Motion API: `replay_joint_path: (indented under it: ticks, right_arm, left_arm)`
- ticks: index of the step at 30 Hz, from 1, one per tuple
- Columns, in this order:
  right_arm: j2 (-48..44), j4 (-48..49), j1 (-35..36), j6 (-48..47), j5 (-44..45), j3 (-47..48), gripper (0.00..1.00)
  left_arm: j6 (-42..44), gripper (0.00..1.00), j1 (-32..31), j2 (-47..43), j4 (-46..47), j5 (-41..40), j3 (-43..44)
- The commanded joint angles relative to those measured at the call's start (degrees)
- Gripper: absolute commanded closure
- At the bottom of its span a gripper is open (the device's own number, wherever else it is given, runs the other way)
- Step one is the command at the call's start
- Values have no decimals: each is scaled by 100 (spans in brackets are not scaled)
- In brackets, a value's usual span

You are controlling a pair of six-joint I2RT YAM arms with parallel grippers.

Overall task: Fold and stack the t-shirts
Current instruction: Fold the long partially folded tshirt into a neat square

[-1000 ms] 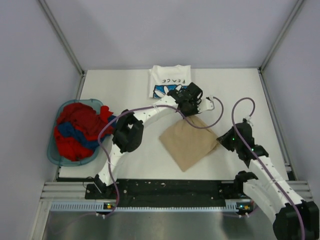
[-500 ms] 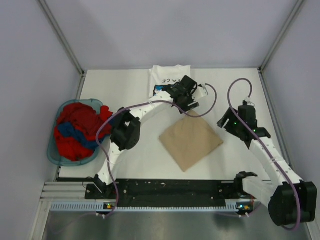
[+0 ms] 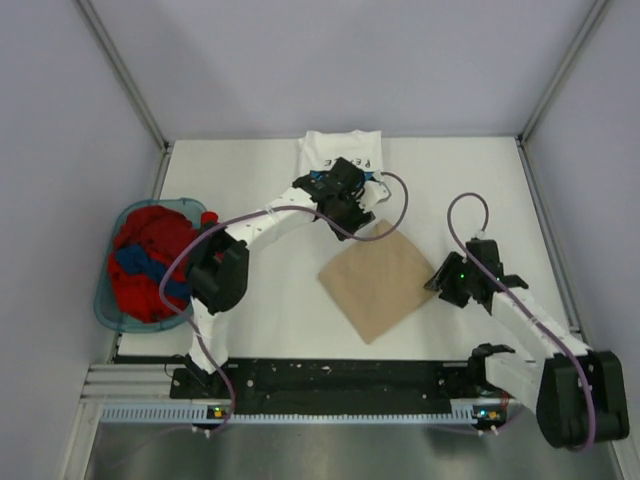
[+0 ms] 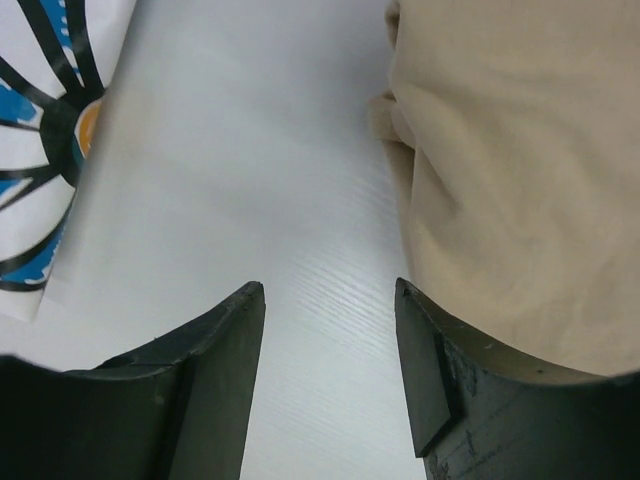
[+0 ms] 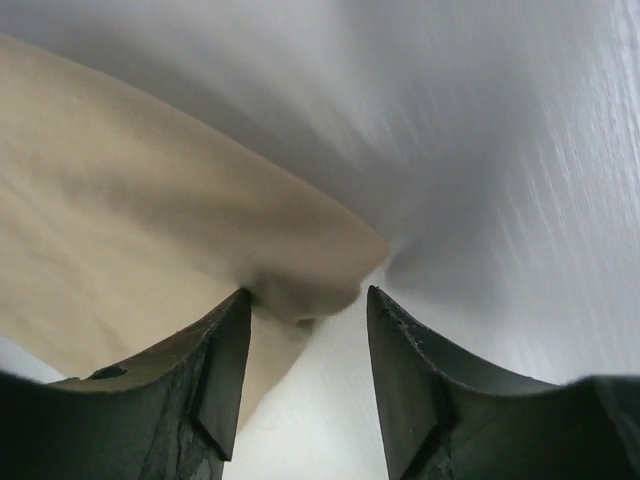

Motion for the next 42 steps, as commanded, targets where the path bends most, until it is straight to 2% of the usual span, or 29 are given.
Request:
replay_joint_path:
  ticks: [1,4,8,12,14,18,19,22,27,35,37,38,39,40,42]
  right_arm:
    - [1193,1022,-30,-336,82,647,58]
    - [2292,1347,-30,-863,-259,1402,73]
    - [3558,1577,-31,-1619,-1207,2561,76]
    - [4578,1463,-22,-2147,-2060,3661,69]
    - [5009,1236,4,-2262,-2351,4188,61]
    - [4898,1146,22,-2342,-2047,4472,46]
    - [4801,1129,13,-2324,-1862,4472,43]
    - [4677,1015,13,-2219,-1632,4472,39]
    - [4747,917,48,-2148,-1553,4227,36]
    - [5274,1330,110,-2026,-1842,4103,37]
    - [5371,1549,110,-1885,-1948,4085,41]
    - [5432,1655,110,-1833,-1974,4085,45]
    - [5476,1734,110,-1780,-2001,4085,52]
    - [5512,1813,110,-1753,-2010,4094,58]
    - [5530,1954,101,-1718,-2018,4068,73]
  left_arm:
    - [-343,41,166,-798,132,278,-562]
    - [-439,41,394,-1210,255,515,-984]
    - [-650,41,728,-1694,413,770,-1573]
    - [-993,40,878,-2072,781,955,-2249]
    - [-1098,38,913,-2257,1289,894,-2636]
    - [-1299,37,1079,-2284,1327,850,-2673]
    - [-1310,29,1159,-1927,1249,1180,-2073]
    - [-1301,24,1352,-1468,1431,1429,-1505]
    - [-1380,22,1432,-529,1451,1877,-689]
    - [-1530,31,1441,422,1231,2396,-98]
    - [-1512,36,1441,519,1204,2301,-80]
    - [-1512,42,1450,537,1230,2248,-98]
    - [-1512,54,1476,546,1257,2265,-107]
    - [-1512,63,1502,546,1300,2334,-124]
    - [-1477,76,1529,476,1371,2554,-185]
